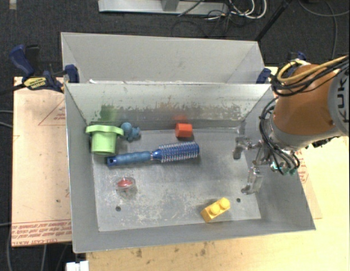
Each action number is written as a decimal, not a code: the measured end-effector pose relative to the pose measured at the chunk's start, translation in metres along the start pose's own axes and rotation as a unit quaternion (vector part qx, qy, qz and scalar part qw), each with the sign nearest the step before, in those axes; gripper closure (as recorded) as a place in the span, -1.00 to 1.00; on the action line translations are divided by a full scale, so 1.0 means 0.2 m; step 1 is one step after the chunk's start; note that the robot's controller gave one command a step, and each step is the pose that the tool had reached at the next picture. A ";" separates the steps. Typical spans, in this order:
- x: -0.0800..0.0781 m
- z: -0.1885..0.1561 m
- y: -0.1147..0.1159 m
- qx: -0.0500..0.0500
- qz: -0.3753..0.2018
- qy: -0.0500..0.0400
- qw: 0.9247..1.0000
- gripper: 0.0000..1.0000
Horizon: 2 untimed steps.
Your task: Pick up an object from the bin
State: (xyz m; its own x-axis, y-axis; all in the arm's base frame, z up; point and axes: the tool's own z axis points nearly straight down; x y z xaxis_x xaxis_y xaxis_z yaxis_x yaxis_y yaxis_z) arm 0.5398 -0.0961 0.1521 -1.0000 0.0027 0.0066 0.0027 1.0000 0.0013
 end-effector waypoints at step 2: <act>0.25 0.39 0.22 0.001 -0.129 -0.004 0.992 1.00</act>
Offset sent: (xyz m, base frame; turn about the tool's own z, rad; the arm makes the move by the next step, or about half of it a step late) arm -0.0513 0.0434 -0.0783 -0.2584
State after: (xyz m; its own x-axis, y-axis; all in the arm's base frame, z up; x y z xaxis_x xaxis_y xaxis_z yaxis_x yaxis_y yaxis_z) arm 0.4894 -0.0517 0.0738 -0.9673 -0.2535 -0.0023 -0.2535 0.9673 0.0005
